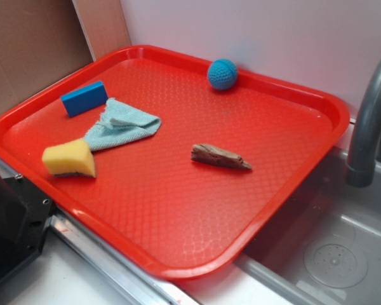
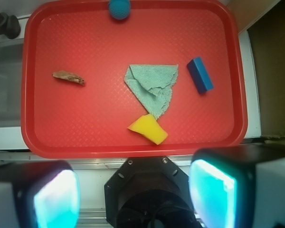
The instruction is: Grab the wood chip.
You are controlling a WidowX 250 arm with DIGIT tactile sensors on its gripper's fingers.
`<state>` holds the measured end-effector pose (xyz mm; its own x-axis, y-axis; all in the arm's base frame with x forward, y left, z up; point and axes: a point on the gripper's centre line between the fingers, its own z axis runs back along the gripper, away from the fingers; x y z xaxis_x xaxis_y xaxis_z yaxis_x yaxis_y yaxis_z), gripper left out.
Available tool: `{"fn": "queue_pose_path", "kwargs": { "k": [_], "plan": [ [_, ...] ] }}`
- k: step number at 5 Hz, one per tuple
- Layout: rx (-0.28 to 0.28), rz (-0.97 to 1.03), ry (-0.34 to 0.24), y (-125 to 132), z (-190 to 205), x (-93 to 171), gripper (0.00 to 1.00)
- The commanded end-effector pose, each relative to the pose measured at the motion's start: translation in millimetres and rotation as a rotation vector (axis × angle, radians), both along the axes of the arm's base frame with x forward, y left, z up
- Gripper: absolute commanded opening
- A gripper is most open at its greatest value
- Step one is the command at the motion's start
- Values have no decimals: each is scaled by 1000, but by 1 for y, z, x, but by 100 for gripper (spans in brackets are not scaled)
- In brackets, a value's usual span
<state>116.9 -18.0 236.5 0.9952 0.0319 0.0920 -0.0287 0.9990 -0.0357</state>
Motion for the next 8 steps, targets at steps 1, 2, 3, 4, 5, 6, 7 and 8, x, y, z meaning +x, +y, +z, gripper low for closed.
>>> {"fn": "queue_pose_path", "kwargs": {
  "k": [1,2,3,4,5,6,7,8],
  "plan": [
    [0,0,0,0,0,0,100],
    [35,-181,-87,-8,-8,14,100],
    [47,-374,-160,-19,-19,33,100],
    [96,-571,-260,-37,-29,53,100],
    [18,-707,-283,-45,-47,74,100],
    [-4,-779,-304,-60,-69,92,100],
    [-35,-847,-268,-82,-95,110,100],
    [-38,-918,-197,-104,-130,116,100]
  ]
}}
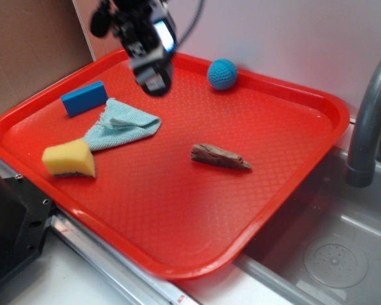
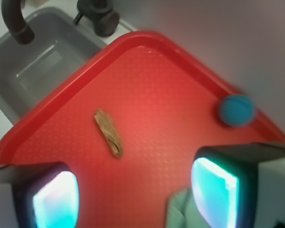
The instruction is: Grab the wood chip.
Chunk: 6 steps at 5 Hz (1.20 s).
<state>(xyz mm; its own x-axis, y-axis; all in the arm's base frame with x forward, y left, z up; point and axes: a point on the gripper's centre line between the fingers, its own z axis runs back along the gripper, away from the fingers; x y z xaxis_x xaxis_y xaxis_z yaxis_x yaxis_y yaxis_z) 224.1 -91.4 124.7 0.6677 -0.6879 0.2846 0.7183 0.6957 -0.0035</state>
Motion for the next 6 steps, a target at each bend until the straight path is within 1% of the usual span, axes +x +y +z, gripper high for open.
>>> {"fn": "queue_pose_path", "kwargs": {
  "k": [1,2,3,4,5,6],
  "plan": [
    [81,-117,57,-42,-54,13,100],
    [111,-137,113,-47,-79,17,100],
    [179,-128,173,-52,-99,18,100],
    [195,-138,181,-54,-104,15,0],
    [208,-135,182,-55,-104,12,0],
    [213,-103,199,-53,-98,9,0]
  ]
}}
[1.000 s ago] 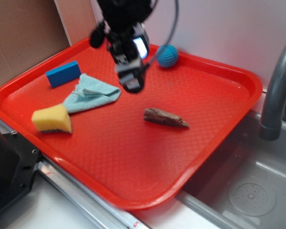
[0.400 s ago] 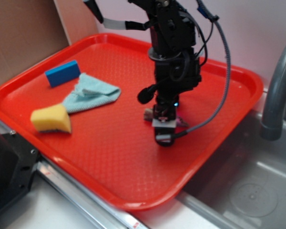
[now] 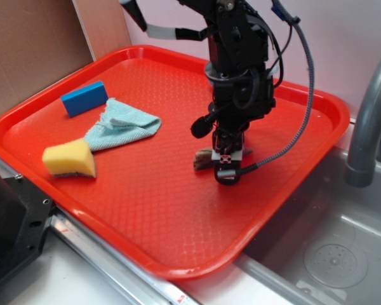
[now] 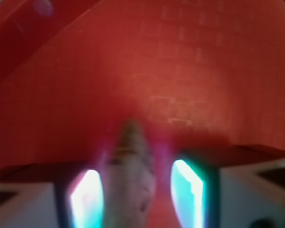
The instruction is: Grab the wood chip.
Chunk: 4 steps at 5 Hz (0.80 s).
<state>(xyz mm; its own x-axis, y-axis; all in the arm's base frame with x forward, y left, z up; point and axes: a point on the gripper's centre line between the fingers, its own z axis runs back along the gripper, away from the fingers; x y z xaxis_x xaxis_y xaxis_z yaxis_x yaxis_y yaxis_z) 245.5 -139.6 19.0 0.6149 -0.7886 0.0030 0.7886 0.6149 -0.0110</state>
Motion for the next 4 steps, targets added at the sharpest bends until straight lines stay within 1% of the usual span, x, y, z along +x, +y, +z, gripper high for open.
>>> {"fn": "queue_pose_path", "kwargs": {
  "k": [1,2,3,4],
  "plan": [
    [11,52,9,2,24,-11,0],
    [56,268,55,22,62,-4,0],
    [42,518,44,45,109,-9,0],
    [-11,767,48,69,155,-27,0]
  ]
}}
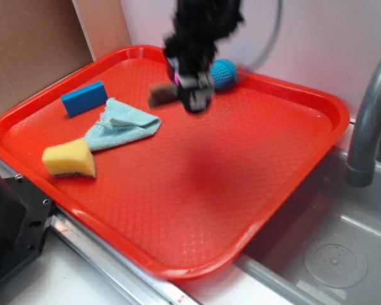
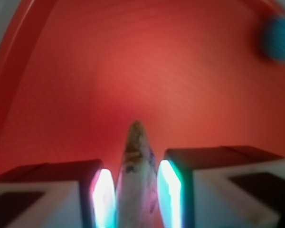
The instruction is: Grab the wood chip.
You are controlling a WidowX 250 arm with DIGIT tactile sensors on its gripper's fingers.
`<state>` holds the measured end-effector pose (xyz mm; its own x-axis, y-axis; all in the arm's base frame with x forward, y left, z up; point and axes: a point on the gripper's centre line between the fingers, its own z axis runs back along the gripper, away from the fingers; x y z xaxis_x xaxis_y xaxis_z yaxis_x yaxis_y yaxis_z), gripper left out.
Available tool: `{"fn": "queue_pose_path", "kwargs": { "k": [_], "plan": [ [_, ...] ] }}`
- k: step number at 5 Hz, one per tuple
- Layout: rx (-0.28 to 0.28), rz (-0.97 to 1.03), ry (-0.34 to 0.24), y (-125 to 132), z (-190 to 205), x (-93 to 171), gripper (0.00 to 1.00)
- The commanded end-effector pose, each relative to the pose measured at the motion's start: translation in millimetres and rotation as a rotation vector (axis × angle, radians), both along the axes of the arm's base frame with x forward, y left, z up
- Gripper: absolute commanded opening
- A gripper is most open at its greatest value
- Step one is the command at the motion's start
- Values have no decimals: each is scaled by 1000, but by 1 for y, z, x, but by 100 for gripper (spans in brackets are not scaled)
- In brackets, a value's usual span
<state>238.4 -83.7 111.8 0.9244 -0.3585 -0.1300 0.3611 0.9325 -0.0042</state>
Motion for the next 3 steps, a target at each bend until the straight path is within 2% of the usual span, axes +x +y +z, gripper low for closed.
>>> {"fn": "queue_pose_path", "kwargs": {
  "k": [1,2,3],
  "plan": [
    [-79,376,-102,32,82,-44,0],
    [-29,471,-186,39,88,-59,0],
    [-6,485,-198,44,90,-61,0]
  ]
}}
